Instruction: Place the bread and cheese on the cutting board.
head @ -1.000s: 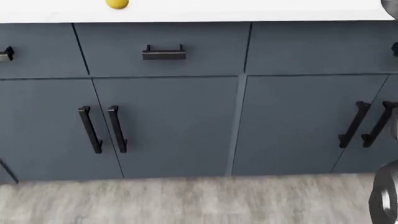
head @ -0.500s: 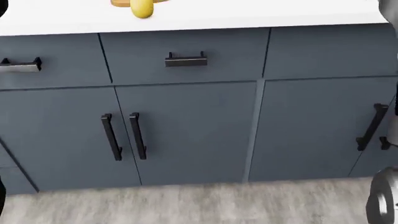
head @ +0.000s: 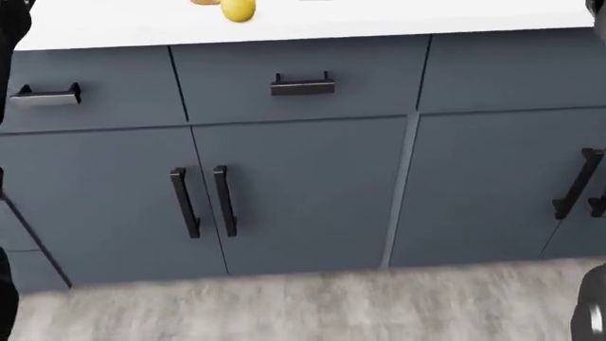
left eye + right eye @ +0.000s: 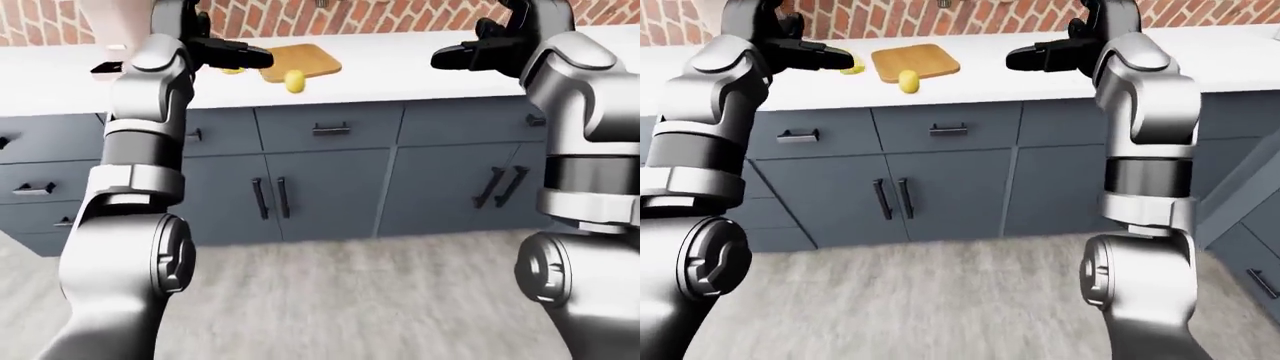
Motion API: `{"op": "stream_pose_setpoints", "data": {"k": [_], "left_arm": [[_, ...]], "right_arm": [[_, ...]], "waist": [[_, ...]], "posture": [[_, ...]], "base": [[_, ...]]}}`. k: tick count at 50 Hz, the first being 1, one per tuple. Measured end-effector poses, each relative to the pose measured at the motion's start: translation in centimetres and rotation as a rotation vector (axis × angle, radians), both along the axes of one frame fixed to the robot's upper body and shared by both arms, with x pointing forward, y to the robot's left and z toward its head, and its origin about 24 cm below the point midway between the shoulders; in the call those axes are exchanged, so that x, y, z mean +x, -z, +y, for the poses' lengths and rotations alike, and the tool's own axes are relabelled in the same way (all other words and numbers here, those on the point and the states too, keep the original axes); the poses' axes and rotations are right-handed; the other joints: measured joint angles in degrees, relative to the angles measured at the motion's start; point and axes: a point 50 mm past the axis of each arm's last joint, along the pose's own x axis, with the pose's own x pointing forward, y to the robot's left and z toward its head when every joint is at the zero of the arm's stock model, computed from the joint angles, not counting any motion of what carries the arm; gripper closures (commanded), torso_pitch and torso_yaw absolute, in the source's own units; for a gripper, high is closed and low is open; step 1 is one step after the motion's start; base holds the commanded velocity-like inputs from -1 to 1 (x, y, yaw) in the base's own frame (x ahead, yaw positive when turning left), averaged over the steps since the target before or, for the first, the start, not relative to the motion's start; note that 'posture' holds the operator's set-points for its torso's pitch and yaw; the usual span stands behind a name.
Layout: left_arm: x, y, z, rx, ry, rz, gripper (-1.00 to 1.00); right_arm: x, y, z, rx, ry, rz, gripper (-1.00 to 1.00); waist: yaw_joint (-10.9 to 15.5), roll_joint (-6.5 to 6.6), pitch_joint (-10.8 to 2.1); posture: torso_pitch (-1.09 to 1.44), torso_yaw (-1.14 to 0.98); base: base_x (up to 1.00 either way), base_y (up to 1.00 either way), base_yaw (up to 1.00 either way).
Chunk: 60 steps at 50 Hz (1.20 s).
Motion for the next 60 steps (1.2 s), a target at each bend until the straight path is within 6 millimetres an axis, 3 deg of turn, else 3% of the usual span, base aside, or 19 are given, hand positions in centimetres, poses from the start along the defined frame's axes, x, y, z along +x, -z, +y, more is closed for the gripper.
{"op": "stream_pose_setpoints", "data": {"k": [2,4,9,16,19,24,27,36,39,43,45,49,55,58,60], "left_arm": [[-0.1,-0.4,-0.1,0.002,0.004,-0.017,-1.0],[-0.1,-0.7,0.0,0.002,0.001,-0.027,-1.0],[-0.1,0.5,1.4,-0.007,-0.043,0.008,-1.0],[0.2,1.4,0.8,0.006,-0.033,0.027,-1.0],[0.2,0.7,0.7,0.01,-0.034,0.017,-1.0],[0.1,-0.2,0.0,0.017,-0.012,-0.014,-1.0],[0.1,0.1,0.5,0.011,-0.026,0.001,-1.0],[0.1,0.7,0.6,0.01,-0.028,0.013,-1.0],[0.3,1.7,0.5,0.009,-0.029,0.046,-1.0],[0.3,1.3,-0.2,0.015,-0.003,0.037,-1.0],[0.3,0.7,-0.2,0.013,0.0,0.015,-1.0],[0.1,0.0,-0.2,0.017,0.0,-0.019,-1.0],[0.2,0.8,-0.2,0.023,0.008,0.002,-1.0],[0.3,2.0,0.5,0.018,-0.018,0.045,-1.0],[0.4,2.1,0.5,0.018,-0.024,0.05,-1.0]], "right_arm": [[-0.1,-0.3,0.1,-0.002,-0.004,-0.014,-1.0],[-0.2,-0.5,0.4,-0.005,-0.011,-0.02,-1.0],[0.5,0.8,1.3,-0.006,-0.052,0.027,-1.0],[0.3,0.0,0.6,-0.011,-0.029,-0.012,-1.0],[0.2,-0.1,0.5,-0.011,-0.026,-0.022,-1.0],[0.2,0.4,-0.6,-0.005,0.02,-0.005,-1.0],[0.3,0.9,-0.1,-0.009,0.006,0.016,-1.0],[0.2,1.2,0.3,-0.018,-0.022,0.011,-1.0],[0.2,1.4,0.2,-0.025,-0.018,0.019,-1.0],[0.1,1.5,-0.6,-0.02,0.007,0.021,-1.0],[0.0,1.2,-0.6,-0.02,0.009,0.005,-1.0],[-0.2,1.2,-0.7,-0.021,0.012,-0.015,-1.0],[0.1,1.8,-0.6,-0.019,0.012,0.015,-1.0],[0.4,3.5,0.1,-0.049,-0.016,0.063,-1.0],[0.5,3.8,0.1,-0.034,-0.025,0.073,-1.0]], "waist": [[-0.2,1.82,-0.03],[-0.2,4.59,-0.51],[0.6,2.87,-0.14],[-0.1,-1.71,0.34],[0.0,-4.48,0.1],[-0.2,-1.32,0.95],[0.3,-1.07,1.27],[0.9,-1.04,0.98],[0.6,-0.39,0.32],[0.1,-2.14,-0.92],[0.1,-2.51,-0.96],[-0.3,-0.44,-0.35],[-0.6,5.68,-0.2],[0.7,6.22,0.98],[0.6,5.32,1.1]], "posture": [[0.0,0.0],[0.0,0.0],[0.0,0.0],[0.0,0.0],[0.0,0.0],[0.0,0.0],[0.0,0.0],[0.0,0.0],[0.0,0.0],[0.0,0.0],[0.0,0.0],[0.0,0.0],[0.0,0.0],[0.0,0.0],[0.0,0.0]], "base": [[0.0,0.32,0.0],[0.0,0.32,0.0],[0.0,0.32,0.0],[0.0,0.32,0.0],[0.0,0.32,0.0],[0.0,0.0,0.0],[0.0,0.0,0.0],[0.0,0.01,0.0],[0.0,0.34,0.0],[0.0,0.55,0.0],[0.0,0.73,0.0],[0.0,0.74,0.0],[0.0,0.65,0.0],[0.0,0.0,0.0],[0.0,0.0,0.0]]}}
